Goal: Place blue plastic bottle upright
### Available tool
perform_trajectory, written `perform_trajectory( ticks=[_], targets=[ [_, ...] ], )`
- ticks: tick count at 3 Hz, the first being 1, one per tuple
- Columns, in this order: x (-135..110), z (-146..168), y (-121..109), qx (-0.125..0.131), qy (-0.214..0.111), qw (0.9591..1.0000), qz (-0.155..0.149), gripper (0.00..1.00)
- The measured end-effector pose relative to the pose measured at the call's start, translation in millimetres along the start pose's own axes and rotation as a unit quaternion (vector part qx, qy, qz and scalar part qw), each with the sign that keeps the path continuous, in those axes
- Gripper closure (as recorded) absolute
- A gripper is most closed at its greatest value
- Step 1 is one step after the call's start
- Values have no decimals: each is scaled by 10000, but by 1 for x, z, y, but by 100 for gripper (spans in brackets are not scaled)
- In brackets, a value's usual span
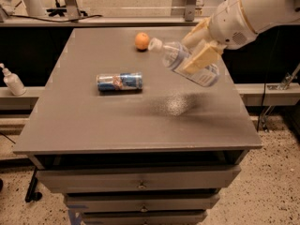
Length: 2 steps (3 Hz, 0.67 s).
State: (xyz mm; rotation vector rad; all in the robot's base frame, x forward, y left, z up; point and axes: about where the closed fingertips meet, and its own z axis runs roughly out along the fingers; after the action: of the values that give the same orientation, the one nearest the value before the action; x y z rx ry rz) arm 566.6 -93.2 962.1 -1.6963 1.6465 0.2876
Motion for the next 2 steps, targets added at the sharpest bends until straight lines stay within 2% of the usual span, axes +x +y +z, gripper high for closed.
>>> perform_trajectory(
  ticks=[1,2],
  targets=[
    [-17,-2,-5,364,-983,9914,779,100],
    [-22,-3,-9,721,-1906,9703,1303,100]
  ],
)
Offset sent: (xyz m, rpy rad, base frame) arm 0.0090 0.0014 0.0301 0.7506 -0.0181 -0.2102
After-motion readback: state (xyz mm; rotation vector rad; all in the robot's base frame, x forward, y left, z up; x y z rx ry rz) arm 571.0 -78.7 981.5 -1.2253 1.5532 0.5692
